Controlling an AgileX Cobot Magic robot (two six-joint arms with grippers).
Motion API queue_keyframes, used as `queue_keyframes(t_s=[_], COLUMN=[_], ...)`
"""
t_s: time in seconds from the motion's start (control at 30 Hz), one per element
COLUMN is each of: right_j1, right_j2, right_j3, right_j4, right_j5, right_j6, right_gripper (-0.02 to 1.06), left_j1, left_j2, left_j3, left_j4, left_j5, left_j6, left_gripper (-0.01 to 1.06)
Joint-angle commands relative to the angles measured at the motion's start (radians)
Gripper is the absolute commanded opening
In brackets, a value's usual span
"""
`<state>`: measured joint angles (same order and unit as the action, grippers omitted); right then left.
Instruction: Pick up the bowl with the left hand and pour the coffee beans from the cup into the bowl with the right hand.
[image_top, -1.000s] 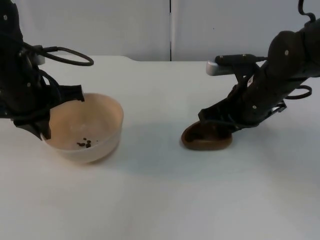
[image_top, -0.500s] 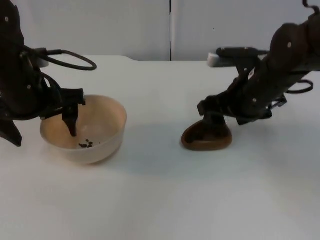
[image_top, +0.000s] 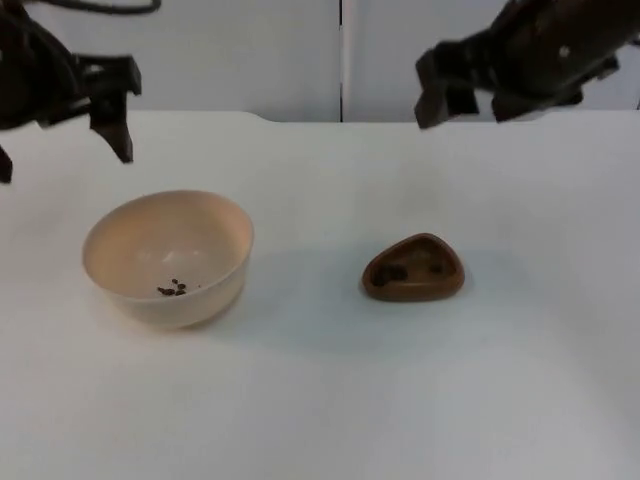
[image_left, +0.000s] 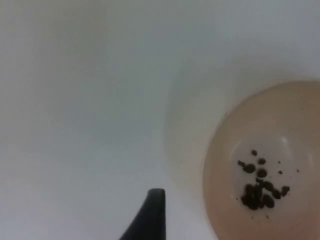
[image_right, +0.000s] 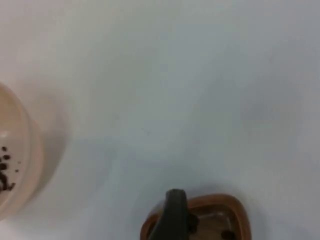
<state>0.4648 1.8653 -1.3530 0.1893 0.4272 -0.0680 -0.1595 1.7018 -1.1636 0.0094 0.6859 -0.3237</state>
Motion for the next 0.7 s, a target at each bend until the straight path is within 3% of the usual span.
queue_keyframes(t_s=[0.0,0.67], right_j1=[-0.003,-0.001], right_j2=[-0.059,-0.401], right_j3=[-0.001,-0.001], right_j4=[-0.007,-0.004], right_j5=[0.039,0.275], right_j6=[-0.027,-0.078], right_gripper=[0.71,0.71], left_j1=[-0.001,-0.001], left_j2=[-0.063,-0.518], left_j3=[0.003,0.003], left_j4=[-0.009,-0.019], left_j5=[0.017,0.099], left_j6=[0.039,0.111], left_gripper=[0.89,0.89])
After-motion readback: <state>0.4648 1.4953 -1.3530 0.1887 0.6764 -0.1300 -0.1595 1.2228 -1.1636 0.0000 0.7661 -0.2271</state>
